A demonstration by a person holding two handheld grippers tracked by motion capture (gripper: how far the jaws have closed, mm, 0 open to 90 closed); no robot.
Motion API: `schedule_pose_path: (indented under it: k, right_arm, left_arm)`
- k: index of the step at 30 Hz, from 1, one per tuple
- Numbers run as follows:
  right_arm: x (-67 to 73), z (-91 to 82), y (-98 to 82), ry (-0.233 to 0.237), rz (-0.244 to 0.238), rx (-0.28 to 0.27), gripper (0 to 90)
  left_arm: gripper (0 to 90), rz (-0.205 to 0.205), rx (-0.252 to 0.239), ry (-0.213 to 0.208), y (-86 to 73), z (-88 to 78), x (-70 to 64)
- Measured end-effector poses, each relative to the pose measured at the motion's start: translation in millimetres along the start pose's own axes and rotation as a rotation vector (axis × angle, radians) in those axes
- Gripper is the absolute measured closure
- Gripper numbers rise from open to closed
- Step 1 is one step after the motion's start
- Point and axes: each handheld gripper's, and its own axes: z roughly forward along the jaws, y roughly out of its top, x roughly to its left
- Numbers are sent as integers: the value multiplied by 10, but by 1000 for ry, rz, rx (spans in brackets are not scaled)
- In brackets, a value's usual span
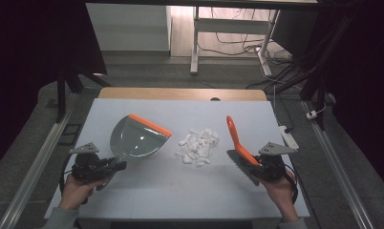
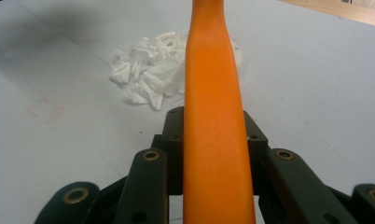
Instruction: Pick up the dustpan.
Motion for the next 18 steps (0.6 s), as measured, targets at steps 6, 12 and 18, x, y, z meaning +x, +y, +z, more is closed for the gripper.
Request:
schedule_pose_path:
  k: [6, 12, 18]
  right_arm:
    - [6, 28, -3, 6, -5, 5, 707]
    - [8, 21, 23, 5, -4, -6, 707]
    - [14, 44, 34, 12, -9, -5, 707]
  left_arm:
    - [614, 23, 20, -24, -3, 22, -25]
    - [615, 94, 46, -68, -18, 63, -121]
    - [615, 163, 54, -103, 3, 92, -232]
